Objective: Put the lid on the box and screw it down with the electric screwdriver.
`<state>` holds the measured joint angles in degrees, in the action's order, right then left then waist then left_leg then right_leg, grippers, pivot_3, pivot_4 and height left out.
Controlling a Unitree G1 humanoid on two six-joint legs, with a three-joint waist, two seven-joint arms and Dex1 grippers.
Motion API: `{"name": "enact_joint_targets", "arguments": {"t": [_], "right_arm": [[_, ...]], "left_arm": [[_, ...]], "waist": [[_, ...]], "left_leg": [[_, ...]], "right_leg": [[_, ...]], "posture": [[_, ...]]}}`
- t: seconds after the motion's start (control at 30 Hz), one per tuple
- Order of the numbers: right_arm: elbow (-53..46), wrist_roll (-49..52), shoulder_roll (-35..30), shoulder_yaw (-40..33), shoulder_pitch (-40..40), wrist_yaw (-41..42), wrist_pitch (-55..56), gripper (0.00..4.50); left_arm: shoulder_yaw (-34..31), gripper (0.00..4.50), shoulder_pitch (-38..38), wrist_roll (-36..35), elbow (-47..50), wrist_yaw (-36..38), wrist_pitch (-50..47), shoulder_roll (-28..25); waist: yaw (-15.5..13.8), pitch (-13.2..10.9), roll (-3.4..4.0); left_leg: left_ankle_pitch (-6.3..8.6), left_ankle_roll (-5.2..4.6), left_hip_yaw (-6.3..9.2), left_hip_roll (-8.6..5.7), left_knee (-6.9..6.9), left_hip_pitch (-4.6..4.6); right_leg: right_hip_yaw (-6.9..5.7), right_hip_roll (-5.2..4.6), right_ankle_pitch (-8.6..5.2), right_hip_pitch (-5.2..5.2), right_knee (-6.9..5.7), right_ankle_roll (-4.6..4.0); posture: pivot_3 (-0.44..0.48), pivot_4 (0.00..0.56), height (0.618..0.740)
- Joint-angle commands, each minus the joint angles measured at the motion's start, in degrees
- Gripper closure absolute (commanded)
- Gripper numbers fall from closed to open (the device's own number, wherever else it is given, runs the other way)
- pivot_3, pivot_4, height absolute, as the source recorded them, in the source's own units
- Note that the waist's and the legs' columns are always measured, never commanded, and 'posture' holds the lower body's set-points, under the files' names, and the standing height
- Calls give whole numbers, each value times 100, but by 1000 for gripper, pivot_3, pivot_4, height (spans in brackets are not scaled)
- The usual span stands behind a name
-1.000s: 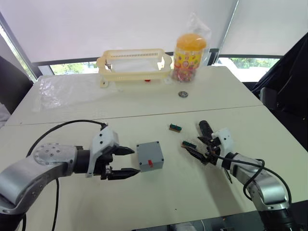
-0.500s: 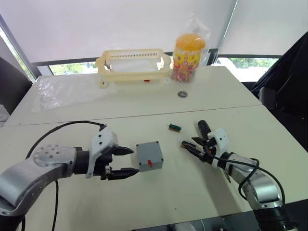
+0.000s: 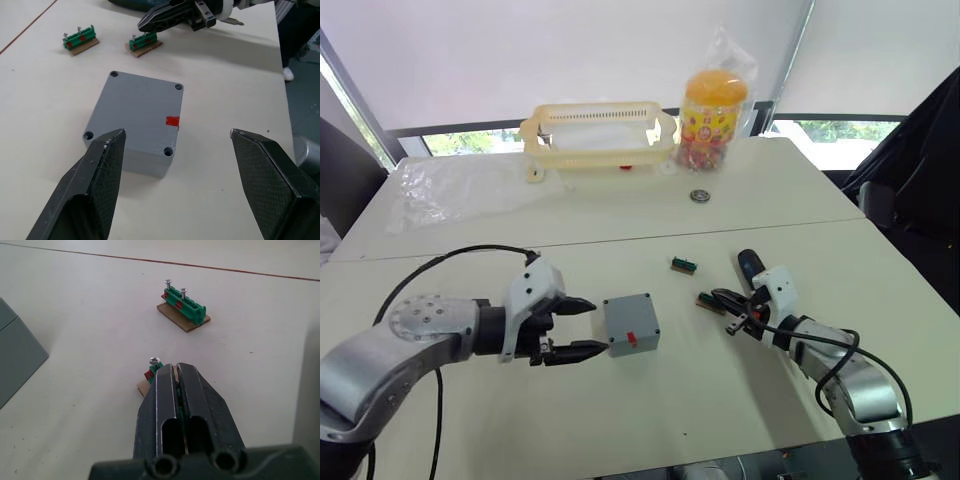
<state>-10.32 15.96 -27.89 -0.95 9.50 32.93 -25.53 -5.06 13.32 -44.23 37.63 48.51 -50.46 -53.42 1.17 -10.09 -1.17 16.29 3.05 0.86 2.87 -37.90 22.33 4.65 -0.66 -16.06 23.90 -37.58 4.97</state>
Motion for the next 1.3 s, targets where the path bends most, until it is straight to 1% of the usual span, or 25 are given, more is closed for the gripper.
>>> {"name": "enact_joint_targets", "arguments": {"t": [0.03, 0.07, 0.23, 0.4, 0.67, 0.7, 0.77, 0.8, 0.83, 0.87, 0.9, 0.93, 1.3], "right_arm": [[-136, -21, 13, -145, -60, -84, 110, 3946], [-179, -9, 8, -161, -75, -104, 91, 3717], [-497, 77, -6, -238, -167, -252, -91, 1198], [-765, 143, 23, -209, -301, -324, -314, 1198], [-560, 50, -4, -84, -194, -264, -283, 1198], [-529, 31, -7, -62, -169, -260, -280, 1432], [-460, -7, -7, -22, -104, -274, -315, 2059], [-414, -41, -10, 9, -59, -290, -346, 2567], [-363, -51, 10, 16, -6, -333, -427, 3178], [-326, -74, 8, 32, 22, -342, -447, 3579], [-308, -89, 2, 44, 38, -345, -458, 4147], [-301, -98, -3, 46, 33, -349, -461, 4398], [-456, -75, -5, -119, -8, -345, -371, 4398]], "left_arm": [[50, 1089, 70, 56, 50, -7, 104, 12], [60, 1089, 68, 62, 54, -15, 108, 13], [107, 1089, 54, 73, 92, -58, 119, 27], [140, 1089, 44, 78, 107, -90, 138, 71], [175, 1089, 37, 124, 81, -100, 175, 99], [176, 1089, 43, 125, 78, -106, 173, 103], [171, 1089, 59, 118, 75, -122, 161, 112], [169, 1089, 64, 117, 75, -129, 157, 115], [161, 1089, 68, 117, 76, -154, 147, 126], [158, 1089, 66, 128, 81, -172, 152, 133], [156, 1089, 66, 135, 83, -182, 155, 137], [144, 1089, 73, 129, 80, -197, 150, 145], [153, 1089, 91, 160, 21, -233, 194, 172]], "waist": [[1, 0, 0], [0, 0, 0], [-4, 0, 0], [-2, 0, 1], [-2, 0, 1], [-1, 0, 1], [-2, 0, 1], [-3, 0, 0], [-1, 0, 0], [6, 0, 0], [5, 0, 0], [1, 0, 0], [-3, 0, 0]], "left_leg": [[0, 0, 0, 0, 0, 0], [0, 0, 0, 0, 0, 0], [0, 0, 0, 0, 0, 0], [0, 0, 0, 0, 0, 0], [0, 0, 0, 0, 0, 0], [0, 0, 0, 0, 0, 0], [0, 0, 0, 0, 0, 0], [0, 0, 0, 0, 0, 0], [0, 0, 0, 0, 0, 0], [0, 0, 0, 0, 0, 0], [0, 0, -1, 0, -1, 0], [0, 0, -1, 0, -2, 0], [0, 0, -1, 0, -2, 0]], "right_leg": [[0, 0, 0, 0, 0, 1], [0, 0, 1, 0, 0, 1], [0, 0, 2, 0, 0, 4], [0, 0, 3, 0, 0, 5], [0, 0, 3, 0, 0, 5], [0, 0, 3, 1, 0, 5], [0, 0, 3, 1, 0, 6], [0, 0, 3, 1, 0, 6], [0, 0, 3, 0, 0, 6], [0, 0, 3, 0, 0, 6], [1, 0, 4, 0, 0, 5], [1, 0, 4, 0, 0, 5], [1, 0, 5, -1, -1, 7]], "posture": [[0, 150, 740], [0, 150, 740], [0, 150, 740], [0, 150, 740], [0, 150, 740], [0, 150, 740], [0, 150, 740], [0, 150, 740], [0, 150, 740], [0, 150, 740], [0, 150, 740], [0, 150, 740], [0, 150, 740]]}}
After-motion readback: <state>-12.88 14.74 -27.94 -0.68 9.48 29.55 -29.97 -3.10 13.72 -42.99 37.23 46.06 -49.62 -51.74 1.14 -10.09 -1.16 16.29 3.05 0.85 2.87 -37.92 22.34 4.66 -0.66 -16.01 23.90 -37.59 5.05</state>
